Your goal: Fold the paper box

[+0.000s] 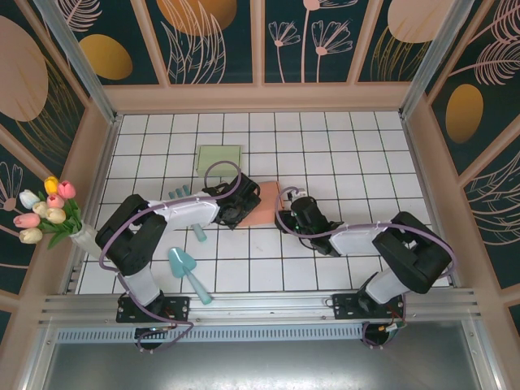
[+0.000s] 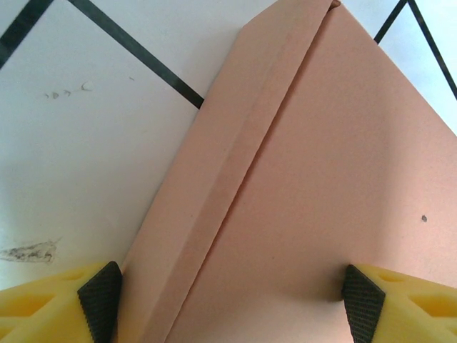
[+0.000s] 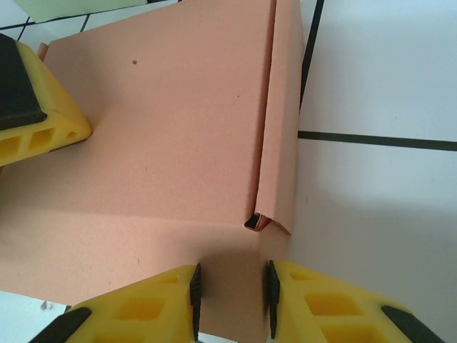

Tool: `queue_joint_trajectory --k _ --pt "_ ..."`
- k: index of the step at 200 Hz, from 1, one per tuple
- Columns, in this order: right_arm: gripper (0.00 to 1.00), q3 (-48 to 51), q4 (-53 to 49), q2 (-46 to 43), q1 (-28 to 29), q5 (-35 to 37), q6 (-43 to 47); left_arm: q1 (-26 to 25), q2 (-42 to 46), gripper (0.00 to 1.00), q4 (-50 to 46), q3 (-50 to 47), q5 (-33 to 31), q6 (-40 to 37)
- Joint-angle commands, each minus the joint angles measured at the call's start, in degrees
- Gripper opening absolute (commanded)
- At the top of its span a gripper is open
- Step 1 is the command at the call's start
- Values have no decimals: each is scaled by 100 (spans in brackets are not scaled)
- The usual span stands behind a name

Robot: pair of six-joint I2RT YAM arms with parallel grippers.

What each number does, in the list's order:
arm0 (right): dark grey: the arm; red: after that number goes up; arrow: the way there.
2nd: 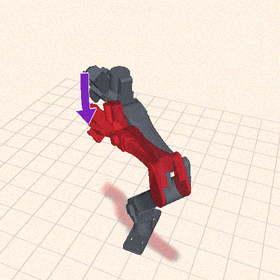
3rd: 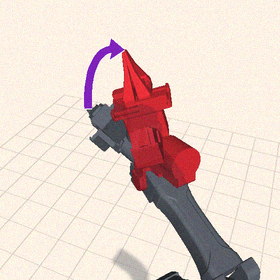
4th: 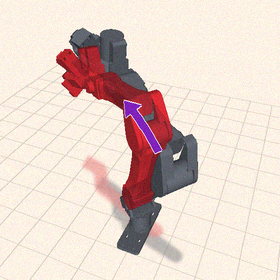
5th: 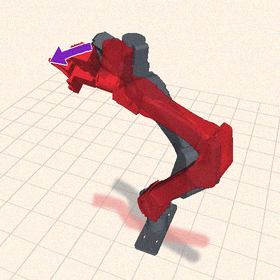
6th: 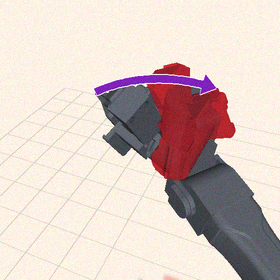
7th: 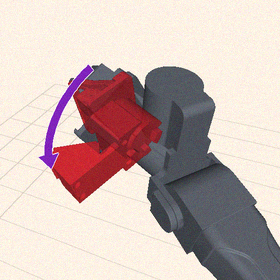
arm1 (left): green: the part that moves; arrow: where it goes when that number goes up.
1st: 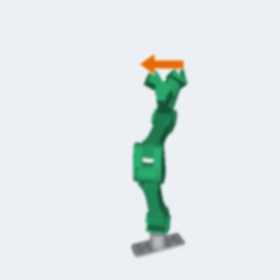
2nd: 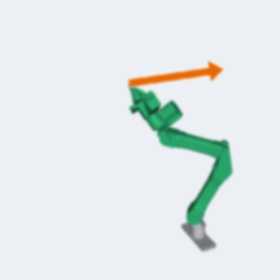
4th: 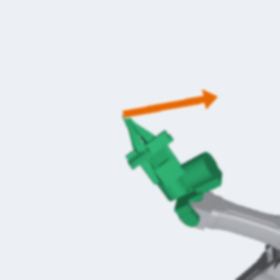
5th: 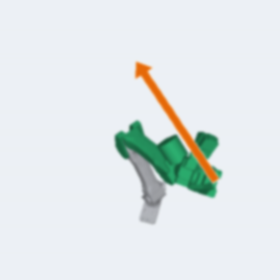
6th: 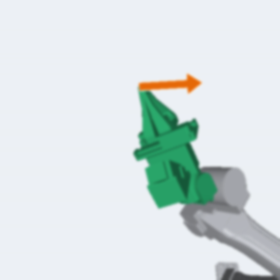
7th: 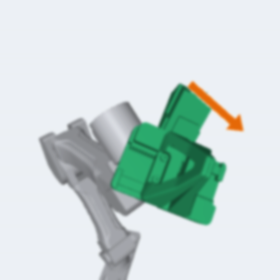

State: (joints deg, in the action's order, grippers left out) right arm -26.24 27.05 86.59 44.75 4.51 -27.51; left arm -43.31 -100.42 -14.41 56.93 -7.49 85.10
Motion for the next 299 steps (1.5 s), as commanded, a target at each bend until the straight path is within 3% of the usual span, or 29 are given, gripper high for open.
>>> queue_joint_trajectory --k 1,102,140,164,231,299 --pt "30 206 79 292 69 80 58 86 -455 81 -679 -365 61 -32" --pt "29 290 1041 1151 121 525 57 108 -589 81 -616 -375 155 -143" --pt "35 391 1511 1264 191 731 -111 109 -606 81 -598 -380 195 -191" --pt "45 285 1407 1307 267 943 -159 105 -592 81 -576 -377 251 -218" --pt "43 -286 1049 1561 288 1047 -144 -193 -625 76 -466 -274 492 -204" --pt "53 -690 630 1809 262 1002 -414 -361 -553 77 -503 -158 528 -207"
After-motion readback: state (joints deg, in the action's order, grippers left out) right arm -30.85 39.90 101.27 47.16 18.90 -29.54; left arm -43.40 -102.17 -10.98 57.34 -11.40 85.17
